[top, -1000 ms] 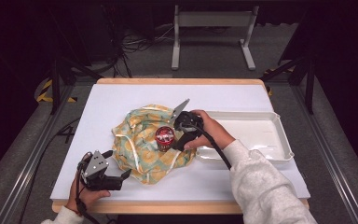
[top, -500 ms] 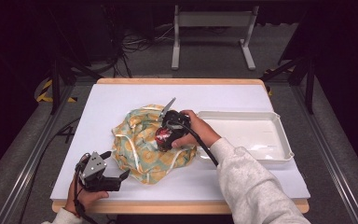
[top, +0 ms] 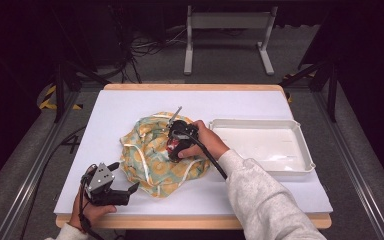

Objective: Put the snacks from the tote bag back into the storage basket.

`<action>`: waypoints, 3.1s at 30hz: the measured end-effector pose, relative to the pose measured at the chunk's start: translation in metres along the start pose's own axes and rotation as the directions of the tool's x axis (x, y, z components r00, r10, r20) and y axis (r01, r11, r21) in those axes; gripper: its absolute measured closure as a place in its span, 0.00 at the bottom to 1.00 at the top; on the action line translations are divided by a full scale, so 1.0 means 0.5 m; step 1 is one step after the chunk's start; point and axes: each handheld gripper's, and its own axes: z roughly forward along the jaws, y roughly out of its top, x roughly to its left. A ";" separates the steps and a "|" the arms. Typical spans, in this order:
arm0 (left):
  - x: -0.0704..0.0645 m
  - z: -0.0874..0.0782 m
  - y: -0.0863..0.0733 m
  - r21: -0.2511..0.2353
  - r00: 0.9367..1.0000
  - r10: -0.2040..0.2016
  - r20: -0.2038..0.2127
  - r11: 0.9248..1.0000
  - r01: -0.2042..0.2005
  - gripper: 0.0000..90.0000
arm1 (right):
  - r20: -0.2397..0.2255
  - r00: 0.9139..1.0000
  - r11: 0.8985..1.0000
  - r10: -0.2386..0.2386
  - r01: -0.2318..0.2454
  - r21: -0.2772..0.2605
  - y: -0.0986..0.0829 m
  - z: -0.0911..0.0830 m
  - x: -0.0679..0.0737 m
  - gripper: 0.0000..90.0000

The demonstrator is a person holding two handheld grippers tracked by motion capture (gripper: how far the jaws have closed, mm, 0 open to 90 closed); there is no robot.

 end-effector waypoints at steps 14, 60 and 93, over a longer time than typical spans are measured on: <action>0.001 0.000 -0.002 0.002 1.000 -0.001 -0.004 1.000 0.001 0.06 | 0.028 0.997 0.997 -0.067 0.068 -0.034 0.006 -0.029 0.018 0.28; 0.000 0.001 -0.002 0.003 1.000 -0.003 -0.006 1.000 0.003 0.06 | 0.095 0.991 0.993 -0.091 0.098 -0.071 -0.031 -0.170 0.035 0.28; 0.000 -0.002 -0.001 0.004 1.000 -0.003 -0.010 1.000 0.003 0.06 | 0.239 0.966 0.995 0.096 -0.102 0.011 -0.296 -0.281 -0.078 0.28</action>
